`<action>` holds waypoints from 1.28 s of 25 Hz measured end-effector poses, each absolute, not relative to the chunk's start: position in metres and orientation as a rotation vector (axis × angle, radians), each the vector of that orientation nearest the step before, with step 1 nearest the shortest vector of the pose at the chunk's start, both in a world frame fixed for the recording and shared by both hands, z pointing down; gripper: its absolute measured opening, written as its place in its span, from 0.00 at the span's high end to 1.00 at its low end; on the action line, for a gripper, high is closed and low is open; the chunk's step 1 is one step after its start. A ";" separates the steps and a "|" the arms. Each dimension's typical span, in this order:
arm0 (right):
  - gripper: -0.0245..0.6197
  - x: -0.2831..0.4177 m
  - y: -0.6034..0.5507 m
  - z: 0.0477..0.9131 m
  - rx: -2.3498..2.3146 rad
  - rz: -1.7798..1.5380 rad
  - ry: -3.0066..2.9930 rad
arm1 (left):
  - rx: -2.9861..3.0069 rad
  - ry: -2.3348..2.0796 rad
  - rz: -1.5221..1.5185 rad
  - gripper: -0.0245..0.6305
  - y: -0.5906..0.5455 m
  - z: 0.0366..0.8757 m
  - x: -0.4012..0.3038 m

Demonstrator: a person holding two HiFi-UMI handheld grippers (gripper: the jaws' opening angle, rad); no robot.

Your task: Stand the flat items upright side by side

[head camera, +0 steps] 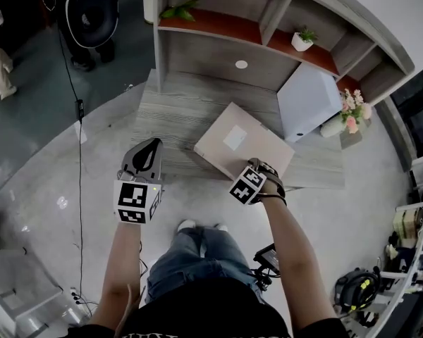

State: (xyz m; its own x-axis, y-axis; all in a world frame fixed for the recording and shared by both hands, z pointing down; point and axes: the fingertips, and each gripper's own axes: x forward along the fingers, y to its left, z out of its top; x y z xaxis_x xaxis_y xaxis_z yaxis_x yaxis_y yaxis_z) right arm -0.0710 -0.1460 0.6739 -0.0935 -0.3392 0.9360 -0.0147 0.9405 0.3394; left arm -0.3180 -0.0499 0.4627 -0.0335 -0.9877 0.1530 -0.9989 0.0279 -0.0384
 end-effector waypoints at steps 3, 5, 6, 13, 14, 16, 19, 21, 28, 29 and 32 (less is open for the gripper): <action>0.37 -0.072 -0.149 0.677 0.340 -0.325 -1.656 | 2.159 -2.153 0.236 0.95 -0.055 0.468 -0.308; 0.37 -0.071 -0.149 0.680 0.379 -0.350 -1.656 | 2.168 -2.135 0.249 0.95 -0.057 0.472 -0.304; 0.37 -0.071 -0.149 0.681 0.394 -0.363 -1.656 | 2.170 -2.128 0.254 0.95 -0.059 0.474 -0.302; 0.36 -0.069 -0.152 0.690 0.496 -0.511 -1.635 | 2.190 -2.073 0.282 0.95 -0.068 0.492 -0.287; 0.36 -0.069 -0.152 0.691 0.508 -0.526 -1.628 | 2.195 -2.063 0.291 0.95 -0.068 0.495 -0.285; 0.36 -0.068 -0.152 0.693 0.533 -0.548 -1.615 | 2.198 -2.052 0.309 0.95 -0.069 0.500 -0.282; 0.36 -0.068 -0.155 0.696 0.571 -0.605 -1.599 | 2.194 -2.048 0.315 0.95 -0.071 0.507 -0.282; 0.35 -0.066 -0.157 0.699 0.601 -0.672 -1.578 | 2.196 -2.046 0.319 0.95 -0.072 0.512 -0.282; 0.35 -0.057 -0.163 0.703 0.652 -0.826 -1.513 | 2.188 -2.033 0.330 0.95 -0.073 0.524 -0.281; 0.35 -0.055 -0.163 0.702 0.651 -0.821 -1.505 | 2.188 -2.030 0.329 0.95 -0.073 0.524 -0.280; 0.35 -0.047 -0.160 0.697 0.631 -0.810 -1.479 | 2.191 -2.027 0.319 0.95 -0.075 0.520 -0.278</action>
